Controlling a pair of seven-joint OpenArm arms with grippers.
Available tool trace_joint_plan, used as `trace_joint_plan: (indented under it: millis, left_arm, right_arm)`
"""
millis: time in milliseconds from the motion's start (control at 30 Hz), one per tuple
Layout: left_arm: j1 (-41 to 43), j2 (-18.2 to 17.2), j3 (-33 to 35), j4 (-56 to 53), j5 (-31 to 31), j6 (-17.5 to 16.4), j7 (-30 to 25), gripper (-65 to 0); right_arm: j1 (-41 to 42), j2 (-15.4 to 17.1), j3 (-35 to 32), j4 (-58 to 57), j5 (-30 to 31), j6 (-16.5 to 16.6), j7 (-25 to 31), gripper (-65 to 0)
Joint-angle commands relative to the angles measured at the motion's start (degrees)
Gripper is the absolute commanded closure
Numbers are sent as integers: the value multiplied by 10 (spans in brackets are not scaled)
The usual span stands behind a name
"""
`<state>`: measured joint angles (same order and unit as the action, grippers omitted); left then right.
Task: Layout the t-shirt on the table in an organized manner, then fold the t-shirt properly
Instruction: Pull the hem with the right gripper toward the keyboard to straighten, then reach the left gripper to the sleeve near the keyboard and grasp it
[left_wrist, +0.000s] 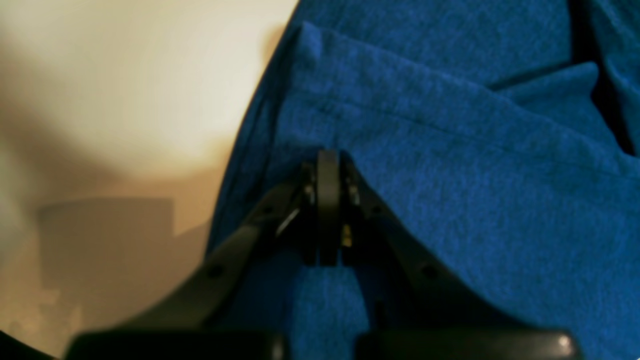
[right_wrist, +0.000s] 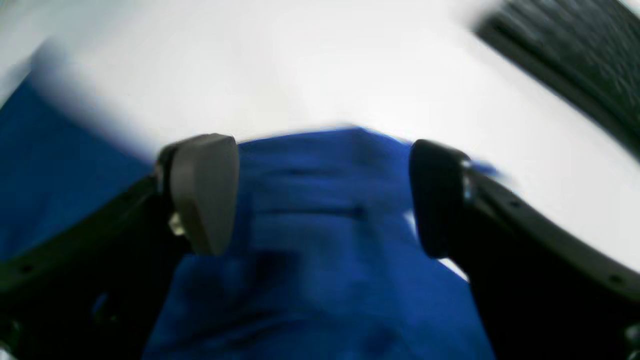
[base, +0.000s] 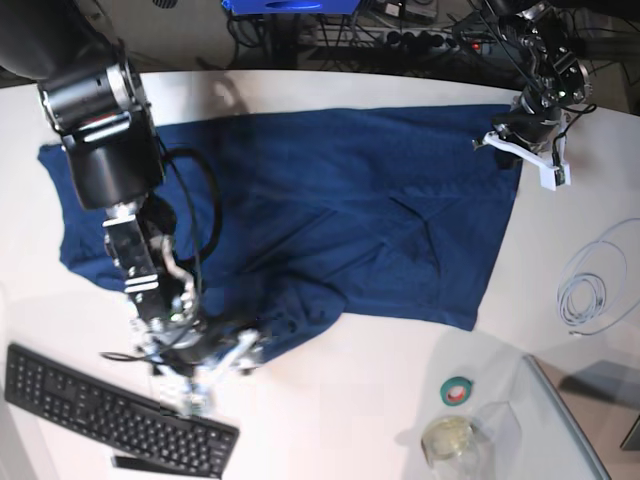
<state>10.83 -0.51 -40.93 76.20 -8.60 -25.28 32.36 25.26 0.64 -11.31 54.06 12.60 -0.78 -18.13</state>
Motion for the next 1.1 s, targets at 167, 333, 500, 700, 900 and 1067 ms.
trace_joint_plan:
  millis: [167,333,500,700,900,1067]
  left_arm:
    - [2,-5,-2,9,2,3,-1,0]
    - [2,-5,-1,9,1,3,-1,0]
    - [2,-6,-2,17,1,3,-1,0]
    - [29,-4,-2,119,0,3,0,0]
    - [52,-3,-2,182,-1,3,0,0]
    - [47,10,6,245,-1,0,21,0]
  right_arm:
    - [99,-5,72,-201,2,-1,96,-434]
    - [150,-19,78,-337,5,-1,156,-438]
    - [174,-33,76,-392,5,-1,172,-434]
    - [173,-33,77,-369,5,-1,171,-434]
    - [141,-38,76,-261,5,-2,122,-432]
    - [86,-18,78,-128,3,-3,81,-432]
